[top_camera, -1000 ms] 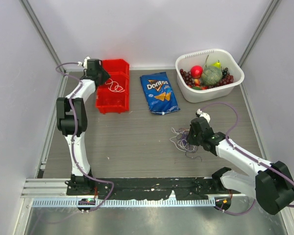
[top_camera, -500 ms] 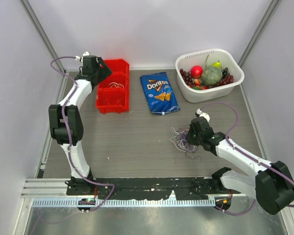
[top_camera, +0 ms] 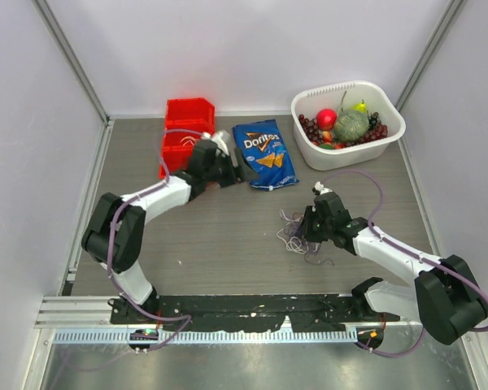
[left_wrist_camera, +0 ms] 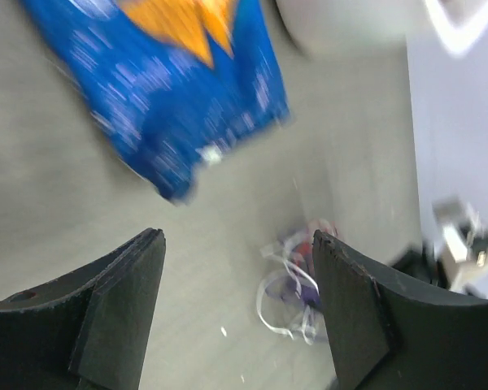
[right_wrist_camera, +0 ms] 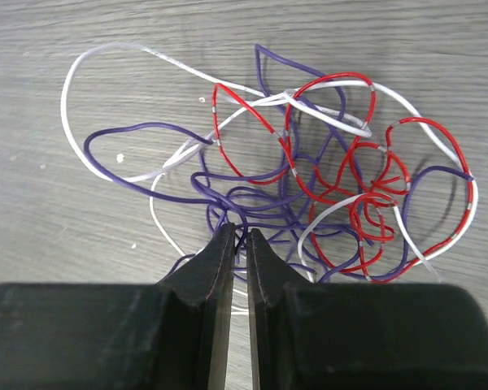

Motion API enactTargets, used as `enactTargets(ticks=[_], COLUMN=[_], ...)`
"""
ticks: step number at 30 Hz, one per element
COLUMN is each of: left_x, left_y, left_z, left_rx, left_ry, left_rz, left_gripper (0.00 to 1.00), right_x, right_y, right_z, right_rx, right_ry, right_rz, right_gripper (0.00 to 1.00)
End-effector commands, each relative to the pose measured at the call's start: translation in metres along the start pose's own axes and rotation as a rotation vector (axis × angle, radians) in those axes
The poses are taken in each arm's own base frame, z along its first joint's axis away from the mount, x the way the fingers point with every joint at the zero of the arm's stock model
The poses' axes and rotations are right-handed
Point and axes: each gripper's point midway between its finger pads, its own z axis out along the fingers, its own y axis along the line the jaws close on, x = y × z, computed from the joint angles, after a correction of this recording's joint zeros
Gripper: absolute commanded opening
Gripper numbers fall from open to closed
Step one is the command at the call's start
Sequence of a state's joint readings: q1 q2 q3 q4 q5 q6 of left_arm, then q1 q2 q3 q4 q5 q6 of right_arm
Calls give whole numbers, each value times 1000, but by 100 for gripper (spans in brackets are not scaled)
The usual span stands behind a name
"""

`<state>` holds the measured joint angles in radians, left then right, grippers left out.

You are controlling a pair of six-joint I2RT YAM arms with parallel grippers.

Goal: Untangle the cables

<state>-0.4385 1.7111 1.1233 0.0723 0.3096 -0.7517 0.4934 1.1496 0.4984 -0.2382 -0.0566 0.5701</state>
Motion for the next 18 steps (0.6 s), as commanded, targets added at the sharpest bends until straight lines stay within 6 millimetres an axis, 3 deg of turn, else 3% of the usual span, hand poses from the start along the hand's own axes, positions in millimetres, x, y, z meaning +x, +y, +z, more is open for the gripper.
enactTargets(ticks=[1, 5, 11, 15, 18], left_x=[70, 111, 127, 141, 142], left_y=[-61, -74, -66, -65, -62], left_z=[-6, -6, 2, 12, 16], left_rx=[227, 255, 139, 98, 64], left_ry=[135, 197, 227, 268, 267], left_rz=[84, 50, 58, 54, 57], left_gripper=[74, 68, 73, 60, 56], right_x=[0, 7, 11, 11, 11], right_y=[35, 41, 38, 35, 35], right_z=[-2, -2, -4, -4, -5], right_rx=[-202, -238, -232, -216, -214], right_ry=[9, 25, 29, 33, 31], right_rz=[-52, -65, -69, -81, -82], right_gripper=[17, 17, 17, 17, 17])
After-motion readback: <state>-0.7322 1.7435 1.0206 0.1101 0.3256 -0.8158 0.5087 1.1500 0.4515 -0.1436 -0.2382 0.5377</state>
